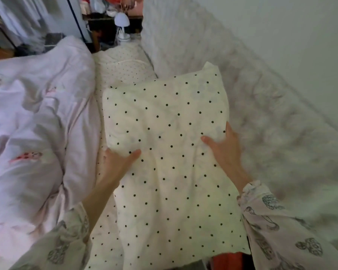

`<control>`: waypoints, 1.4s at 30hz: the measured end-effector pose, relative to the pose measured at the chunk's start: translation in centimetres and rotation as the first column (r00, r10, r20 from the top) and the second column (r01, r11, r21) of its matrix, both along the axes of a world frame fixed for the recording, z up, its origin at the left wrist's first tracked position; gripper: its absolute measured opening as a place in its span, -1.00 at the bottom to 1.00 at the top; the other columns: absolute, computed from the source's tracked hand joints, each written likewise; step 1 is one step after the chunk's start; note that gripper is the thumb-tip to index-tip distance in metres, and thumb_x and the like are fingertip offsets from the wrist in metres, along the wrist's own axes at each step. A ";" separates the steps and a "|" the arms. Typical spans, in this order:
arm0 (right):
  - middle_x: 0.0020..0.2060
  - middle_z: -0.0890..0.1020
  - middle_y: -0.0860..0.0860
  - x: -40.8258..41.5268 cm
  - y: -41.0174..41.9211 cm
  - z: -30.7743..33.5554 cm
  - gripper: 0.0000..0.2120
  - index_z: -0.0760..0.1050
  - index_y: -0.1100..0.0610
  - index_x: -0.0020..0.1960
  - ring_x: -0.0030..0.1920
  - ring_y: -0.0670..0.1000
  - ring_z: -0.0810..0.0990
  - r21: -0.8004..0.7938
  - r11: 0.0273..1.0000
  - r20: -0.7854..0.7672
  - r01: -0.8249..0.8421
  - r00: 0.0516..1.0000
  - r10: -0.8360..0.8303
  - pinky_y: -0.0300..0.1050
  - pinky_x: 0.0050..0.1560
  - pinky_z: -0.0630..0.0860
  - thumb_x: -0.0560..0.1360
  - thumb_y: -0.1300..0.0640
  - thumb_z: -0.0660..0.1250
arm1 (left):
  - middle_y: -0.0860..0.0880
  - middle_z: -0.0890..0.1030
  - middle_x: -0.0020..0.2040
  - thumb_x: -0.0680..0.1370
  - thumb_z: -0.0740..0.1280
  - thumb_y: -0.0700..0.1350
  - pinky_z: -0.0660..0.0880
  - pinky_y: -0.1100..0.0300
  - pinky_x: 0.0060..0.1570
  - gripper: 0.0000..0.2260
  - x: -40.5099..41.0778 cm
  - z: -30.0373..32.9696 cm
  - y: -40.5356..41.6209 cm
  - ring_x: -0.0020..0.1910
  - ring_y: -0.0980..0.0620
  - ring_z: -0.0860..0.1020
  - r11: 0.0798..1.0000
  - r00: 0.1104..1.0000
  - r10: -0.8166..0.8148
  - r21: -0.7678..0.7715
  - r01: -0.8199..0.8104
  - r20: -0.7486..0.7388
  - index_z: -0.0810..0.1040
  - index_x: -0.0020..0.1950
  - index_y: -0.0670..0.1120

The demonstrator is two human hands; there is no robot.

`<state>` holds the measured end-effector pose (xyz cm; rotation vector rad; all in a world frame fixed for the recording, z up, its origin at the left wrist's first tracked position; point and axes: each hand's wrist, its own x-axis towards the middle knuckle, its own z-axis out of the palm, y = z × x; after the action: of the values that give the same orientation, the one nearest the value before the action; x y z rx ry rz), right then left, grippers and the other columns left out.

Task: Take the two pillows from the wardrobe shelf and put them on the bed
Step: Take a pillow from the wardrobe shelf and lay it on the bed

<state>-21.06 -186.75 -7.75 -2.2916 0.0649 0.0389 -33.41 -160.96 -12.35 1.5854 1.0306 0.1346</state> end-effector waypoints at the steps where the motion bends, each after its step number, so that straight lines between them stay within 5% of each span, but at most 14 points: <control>1: 0.28 0.40 0.12 1.7 0.3 -0.7 -0.18 0.19 0.01 0.45 0.27 0.15 0.40 -0.019 1.000 -0.008 -0.021 1.000 0.021 0.09 0.28 0.36 0.30 -0.17 0.45 | -0.05 0.48 0.22 0.18 0.58 0.11 0.47 0.00 0.12 -0.16 1.1 -0.7 0.0 0.20 -0.07 0.46 1.000 1.000 0.005 -0.014 -0.006 -0.002 0.28 0.33 -0.12; 6: 0.37 0.32 0.14 10.0 2.2 -5.8 -0.14 0.09 0.03 0.49 0.35 0.17 0.33 -0.097 0.989 -0.062 -0.115 0.992 0.110 0.13 0.33 0.30 0.34 -0.18 0.41 | -0.06 0.46 0.30 0.26 0.47 0.24 0.43 -0.04 0.23 -0.19 6.1 -5.7 0.8 0.29 -0.10 0.43 0.995 0.993 -0.100 -0.023 0.099 -0.057 0.25 0.37 -0.09; 11: 0.50 0.15 0.08 13.5 1.5 -14.2 -0.27 0.02 0.07 0.52 0.47 0.14 0.16 -0.218 0.951 -0.233 -0.221 0.958 0.169 0.16 0.42 0.16 0.48 -0.07 0.30 | -0.10 0.01 0.56 0.46 0.27 0.25 0.07 0.00 0.43 -0.13 8.2 -13.7 0.0 0.53 -0.08 0.02 0.908 0.860 -0.418 -0.098 0.408 -0.292 -0.10 0.53 -0.15; 14: 0.51 0.12 0.07 11.7 -0.7 -19.2 -0.29 -0.01 0.05 0.52 0.48 0.14 0.13 -0.354 0.894 -0.331 -0.273 0.931 0.153 0.17 0.42 0.16 0.50 -0.11 0.24 | -0.16 0.10 0.53 0.48 0.30 0.17 0.13 -0.02 0.43 -0.20 7.9 -18.1 -1.2 0.50 -0.12 0.10 0.893 0.820 -0.449 -0.134 0.430 -0.355 -0.02 0.52 -0.18; 18: 0.49 0.15 0.11 10.7 -3.2 -22.8 -0.26 0.03 0.12 0.51 0.47 0.14 0.14 -0.310 0.902 -0.409 -0.299 0.899 0.158 0.16 0.43 0.17 0.48 -0.14 0.26 | -0.12 0.32 0.39 0.45 0.39 0.09 0.43 -0.11 0.22 -0.22 6.6 -21.7 -2.6 0.30 -0.14 0.38 0.946 0.893 -0.308 -0.203 0.252 -0.327 0.00 0.47 -0.11; 22: 0.35 0.37 0.03 10.7 -4.3 -24.0 -0.18 0.15 0.06 0.43 0.31 0.11 0.39 -0.264 0.919 -0.487 -0.294 0.863 0.136 0.06 0.26 0.38 0.32 -0.33 0.28 | 0.09 0.40 0.12 0.46 0.39 0.05 0.41 0.28 -0.31 -0.30 6.1 -23.1 -3.5 -0.10 0.15 0.44 0.947 0.950 -0.156 -0.313 0.066 -0.272 0.06 0.44 -0.05; 28: 0.27 0.49 -0.02 12.4 -4.3 -25.0 0.05 0.21 0.04 0.41 0.22 0.09 0.50 -0.125 0.986 -0.606 -0.112 0.796 0.014 0.14 0.24 0.45 0.09 -0.50 0.33 | 0.03 0.54 0.06 0.45 0.40 -0.12 0.52 0.18 -0.23 -0.46 6.3 -24.9 -3.3 -0.04 0.08 0.55 0.960 0.970 -0.057 -0.280 -0.012 -0.236 0.24 0.36 -0.08; 31: 0.10 0.58 0.00 12.5 -3.9 -24.5 -0.10 0.40 0.08 0.28 0.04 0.08 0.57 -0.114 0.993 -0.576 -0.021 0.816 -0.049 0.05 0.10 0.52 0.18 -0.53 0.20 | -0.05 0.54 0.15 0.46 0.38 -0.13 0.51 0.21 -0.22 -0.52 6.1 -25.2 -3.1 -0.01 0.04 0.56 0.959 0.961 -0.056 -0.281 -0.024 -0.272 0.29 0.32 -0.07; 34: 0.04 0.56 -0.04 12.4 -3.6 -24.1 -0.21 0.47 0.08 0.23 0.01 0.03 0.53 -0.047 0.997 -0.515 -0.067 0.856 0.034 -0.08 0.07 0.43 0.32 -0.50 0.08 | -0.15 0.31 0.37 0.39 0.39 0.00 0.43 0.07 -0.01 -0.27 5.8 -25.4 -2.5 0.21 -0.08 0.40 0.983 0.915 -0.109 -0.179 0.041 -0.389 0.12 0.48 -0.09; 37: -0.11 0.55 -0.18 13.1 -3.2 -23.7 -0.42 0.48 0.03 0.23 -0.15 -0.13 0.52 0.058 0.998 -0.480 -0.038 0.875 0.062 -0.25 -0.15 0.40 0.42 -0.35 0.16 | -0.17 0.32 0.35 0.35 0.32 -0.01 0.44 0.05 0.01 -0.22 6.6 -25.4 -2.6 0.23 -0.15 0.39 0.984 0.926 -0.095 -0.178 0.031 -0.365 0.05 0.50 -0.05; 40: -0.12 0.61 -0.07 14.4 -3.0 -22.7 -0.53 0.47 0.03 0.13 -0.12 -0.03 0.60 0.167 0.983 -0.619 0.081 0.784 0.041 -0.16 -0.20 0.48 0.37 -0.26 0.35 | -0.07 0.48 0.18 0.46 0.32 -0.06 0.43 0.10 -0.12 -0.36 7.5 -25.1 -2.7 0.02 -0.07 0.48 0.935 0.933 0.051 -0.312 -0.170 -0.356 0.11 0.48 -0.02; 42: -0.15 0.68 0.00 14.9 -2.9 -21.9 -0.59 0.52 0.06 0.04 -0.18 0.04 0.67 0.219 0.971 -0.687 0.095 0.722 0.084 -0.16 -0.25 0.54 0.34 -0.19 0.43 | -0.07 0.51 0.23 0.41 0.41 0.09 0.47 0.00 0.08 -0.34 7.6 -24.8 -2.2 0.12 -0.10 0.51 0.844 0.933 0.096 -0.470 -0.261 -0.346 0.25 0.42 -0.06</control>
<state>-6.12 -189.69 -29.64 -1.9105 0.4350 0.8679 -25.80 -163.15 -37.13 1.0358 1.3337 -0.2564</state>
